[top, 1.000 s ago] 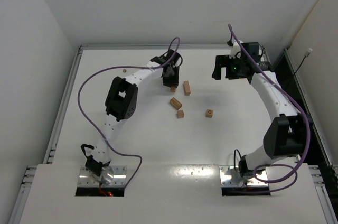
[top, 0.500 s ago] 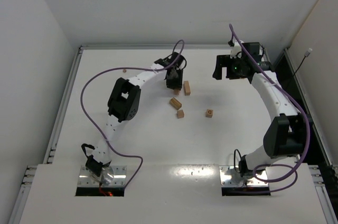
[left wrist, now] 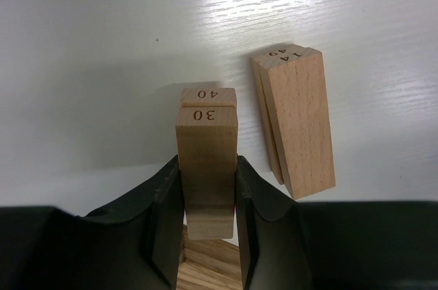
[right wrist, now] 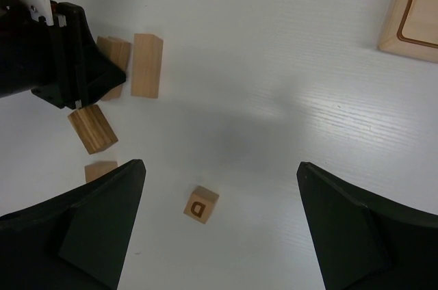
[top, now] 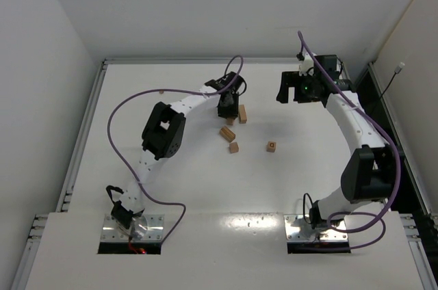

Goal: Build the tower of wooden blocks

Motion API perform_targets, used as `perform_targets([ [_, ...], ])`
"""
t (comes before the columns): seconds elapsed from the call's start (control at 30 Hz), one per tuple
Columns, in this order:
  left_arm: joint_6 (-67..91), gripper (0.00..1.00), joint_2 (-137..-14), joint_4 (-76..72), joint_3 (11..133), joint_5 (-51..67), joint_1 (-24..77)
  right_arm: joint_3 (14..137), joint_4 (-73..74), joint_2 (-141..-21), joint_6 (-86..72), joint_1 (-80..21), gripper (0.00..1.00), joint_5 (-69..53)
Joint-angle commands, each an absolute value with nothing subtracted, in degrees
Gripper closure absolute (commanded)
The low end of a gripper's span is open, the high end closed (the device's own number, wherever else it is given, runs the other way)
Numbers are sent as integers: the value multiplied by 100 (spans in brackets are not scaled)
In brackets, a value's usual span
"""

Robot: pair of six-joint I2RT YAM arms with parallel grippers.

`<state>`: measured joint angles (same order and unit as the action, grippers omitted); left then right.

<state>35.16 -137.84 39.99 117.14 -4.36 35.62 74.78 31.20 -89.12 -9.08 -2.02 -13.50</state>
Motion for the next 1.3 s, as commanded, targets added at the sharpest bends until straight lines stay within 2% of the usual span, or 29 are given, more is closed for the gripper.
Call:
perform_targets([
  [0.0, 3691, 100, -13755, 3999, 11672, -791, 3656, 7462, 2971, -8903, -967, -185, 10, -1424],
  [0.47, 3744, 100, -13922, 3999, 11725, -896, 3656, 7462, 2971, -8903, -1020, -185, 10, -1424],
  [0.57, 3744, 98, -13975, 3999, 11725, -896, 3656, 7462, 2971, -8903, -1020, -185, 10, -1424],
  [0.77, 3744, 83, -13975, 3999, 11725, -896, 3656, 7515, 2971, -8956, -1020, -185, 10, -1424],
  [0.83, 3744, 75, -13975, 3999, 11725, -835, 3656, 7515, 2971, -9009, -1020, -185, 10, -1424],
  [0.93, 3744, 72, -13975, 3999, 11725, -835, 3656, 7515, 2971, -9009, -1020, -185, 10, -1424],
  [0.97, 3744, 65, -13975, 3999, 11725, -835, 3656, 7515, 2971, -9009, -1020, -185, 10, -1424],
  [1.1, 3692, 50, -13975, 3946, 11725, -773, 3656, 7515, 2971, -9009, -1020, -185, 10, -1424],
  [1.27, 3691, 48, -13975, 3946, 11725, -773, 3656, 7515, 2971, -9009, -1020, -185, 10, -1424],
])
